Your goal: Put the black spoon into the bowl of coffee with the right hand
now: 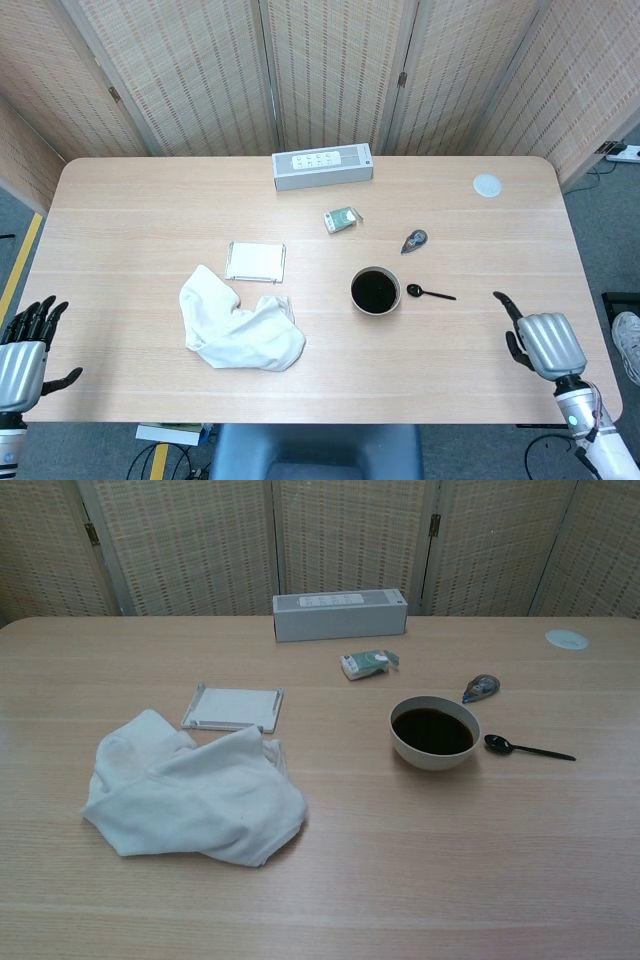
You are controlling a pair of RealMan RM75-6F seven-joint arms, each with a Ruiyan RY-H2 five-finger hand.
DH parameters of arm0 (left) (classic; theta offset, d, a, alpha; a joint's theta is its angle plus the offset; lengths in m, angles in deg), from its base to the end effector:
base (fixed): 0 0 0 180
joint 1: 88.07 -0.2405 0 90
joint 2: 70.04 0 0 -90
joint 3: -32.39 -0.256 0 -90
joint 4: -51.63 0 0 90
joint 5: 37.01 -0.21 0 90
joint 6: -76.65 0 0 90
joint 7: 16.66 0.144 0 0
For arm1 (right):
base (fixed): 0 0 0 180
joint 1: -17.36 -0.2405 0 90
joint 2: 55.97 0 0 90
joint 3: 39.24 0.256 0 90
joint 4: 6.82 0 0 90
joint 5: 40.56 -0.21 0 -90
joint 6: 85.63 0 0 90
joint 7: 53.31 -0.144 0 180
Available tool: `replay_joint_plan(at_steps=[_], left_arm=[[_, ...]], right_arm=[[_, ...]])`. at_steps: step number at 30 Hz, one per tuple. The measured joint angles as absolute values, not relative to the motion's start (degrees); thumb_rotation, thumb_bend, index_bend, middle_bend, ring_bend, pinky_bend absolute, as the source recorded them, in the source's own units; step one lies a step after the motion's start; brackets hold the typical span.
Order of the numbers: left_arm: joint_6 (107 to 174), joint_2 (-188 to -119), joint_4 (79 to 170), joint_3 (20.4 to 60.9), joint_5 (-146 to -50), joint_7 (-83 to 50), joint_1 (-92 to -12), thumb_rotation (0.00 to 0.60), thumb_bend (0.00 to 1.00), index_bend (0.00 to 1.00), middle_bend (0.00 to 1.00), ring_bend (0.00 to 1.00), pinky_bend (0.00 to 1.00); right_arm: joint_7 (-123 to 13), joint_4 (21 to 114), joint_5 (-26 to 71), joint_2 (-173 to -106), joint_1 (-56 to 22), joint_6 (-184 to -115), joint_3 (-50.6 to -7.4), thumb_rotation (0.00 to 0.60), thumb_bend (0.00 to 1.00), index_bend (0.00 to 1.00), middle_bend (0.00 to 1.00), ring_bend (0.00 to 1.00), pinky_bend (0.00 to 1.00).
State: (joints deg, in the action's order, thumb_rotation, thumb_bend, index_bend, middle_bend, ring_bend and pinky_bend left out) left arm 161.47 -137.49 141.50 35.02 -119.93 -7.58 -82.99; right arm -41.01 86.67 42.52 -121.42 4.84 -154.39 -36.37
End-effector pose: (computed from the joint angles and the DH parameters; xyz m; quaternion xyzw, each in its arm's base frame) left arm -0.3213 0.1816 0.1460 -0.6069 -0.3587 -0.3347 0.6253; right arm -0.2995 -0.2163 0.1144 0.6970 -0.3765 0.2867 0.5387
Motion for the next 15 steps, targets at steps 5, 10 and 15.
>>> replay_joint_plan(at_steps=[5, 10, 15], left_arm=[[161.6, -137.4, 141.7, 35.0, -119.8, -7.5, -83.2, 0.6, 0.15, 0.12, 0.06, 0.07, 0.14], [162.1, -137.3, 141.8, 35.0, -119.8, -7.5, -83.5, 0.6, 0.15, 0.12, 0.06, 0.07, 0.14], [162.9, -137.5, 141.3, 35.0, -120.6, -8.1, -83.7, 0.6, 0.15, 0.12, 0.06, 0.07, 0.14]], right_arm=[[-40.0, 84.8, 40.1, -123.2, 0.5, -147.1, -35.8, 0.6, 0.83, 0.18, 0.95, 1.0, 1.0], [-39.7, 80.0, 37.4, -126.9, -4.1, -140.5, -35.0, 0.6, 0.98, 0.2, 1.0, 1.0, 1.0], [-40.4, 74.1, 35.3, -131.3, -7.7, -135.6, -34.4, 0.6, 1.0, 0.2, 1.0, 1.0, 1.0]])
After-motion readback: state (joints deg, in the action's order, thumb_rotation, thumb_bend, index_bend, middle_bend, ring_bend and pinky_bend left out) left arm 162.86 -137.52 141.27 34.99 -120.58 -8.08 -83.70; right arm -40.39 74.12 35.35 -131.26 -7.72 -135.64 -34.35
